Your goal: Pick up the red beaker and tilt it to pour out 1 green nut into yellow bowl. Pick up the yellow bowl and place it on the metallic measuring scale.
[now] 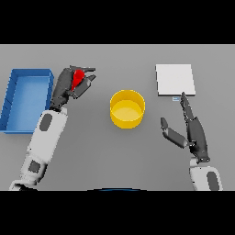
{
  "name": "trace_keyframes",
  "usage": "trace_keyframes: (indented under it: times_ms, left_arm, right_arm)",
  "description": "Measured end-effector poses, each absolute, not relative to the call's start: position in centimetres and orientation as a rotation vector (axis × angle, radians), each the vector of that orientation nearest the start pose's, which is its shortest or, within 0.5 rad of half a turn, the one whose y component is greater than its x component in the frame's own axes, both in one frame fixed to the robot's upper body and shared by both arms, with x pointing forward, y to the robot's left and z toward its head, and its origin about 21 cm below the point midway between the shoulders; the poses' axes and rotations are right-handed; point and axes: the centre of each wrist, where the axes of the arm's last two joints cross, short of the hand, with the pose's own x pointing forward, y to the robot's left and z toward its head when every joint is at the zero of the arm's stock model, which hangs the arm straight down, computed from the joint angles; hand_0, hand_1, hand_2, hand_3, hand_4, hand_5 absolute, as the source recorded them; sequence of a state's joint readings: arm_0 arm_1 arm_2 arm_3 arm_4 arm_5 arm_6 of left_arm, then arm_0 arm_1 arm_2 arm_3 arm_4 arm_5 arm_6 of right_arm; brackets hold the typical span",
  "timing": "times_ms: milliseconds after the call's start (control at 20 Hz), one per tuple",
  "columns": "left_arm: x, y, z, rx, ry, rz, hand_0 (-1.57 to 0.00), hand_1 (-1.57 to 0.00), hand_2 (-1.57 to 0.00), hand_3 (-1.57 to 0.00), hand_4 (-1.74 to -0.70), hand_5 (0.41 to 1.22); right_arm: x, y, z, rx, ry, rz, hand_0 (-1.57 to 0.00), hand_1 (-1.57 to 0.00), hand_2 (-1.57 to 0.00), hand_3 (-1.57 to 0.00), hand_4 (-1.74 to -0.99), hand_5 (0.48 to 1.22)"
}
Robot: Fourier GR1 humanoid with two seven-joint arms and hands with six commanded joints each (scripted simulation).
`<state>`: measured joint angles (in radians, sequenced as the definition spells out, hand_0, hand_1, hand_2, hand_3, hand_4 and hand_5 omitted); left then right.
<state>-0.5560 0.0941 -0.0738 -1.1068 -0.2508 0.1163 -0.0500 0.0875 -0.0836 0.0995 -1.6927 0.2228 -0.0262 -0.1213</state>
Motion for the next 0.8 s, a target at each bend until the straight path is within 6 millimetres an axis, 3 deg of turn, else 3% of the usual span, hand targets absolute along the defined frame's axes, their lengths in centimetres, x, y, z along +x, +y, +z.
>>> trace_keyframes:
  times_ms: [150, 400, 800]
  left_arm:
    - [37.4, 16.3, 5.7, 0.285, -1.675, -0.671, -1.56, -1.56, -1.56, -1.56, -1.73, 1.117]
    - [37.1, 15.4, 6.1, 0.345, -1.655, -0.826, -1.57, -1.57, -1.57, -1.57, -1.74, 1.112]
    - [38.7, 12.1, 8.2, 0.718, -1.575, -1.487, -1.57, -1.57, -1.57, -1.57, -1.74, 1.186]
  right_arm:
    - [22.2, -22.6, 1.2, -0.187, -1.713, 0.293, 0.0, 0.0, 0.0, 0.0, -1.243, 0.696]
    - [22.1, -22.6, 1.5, -0.196, -1.712, 0.292, 0.0, 0.0, 0.0, 0.0, -1.251, 0.714]
    - [22.1, -22.3, 1.7, -0.173, -1.721, 0.289, 0.0, 0.0, 0.0, 0.0, -1.268, 0.72]
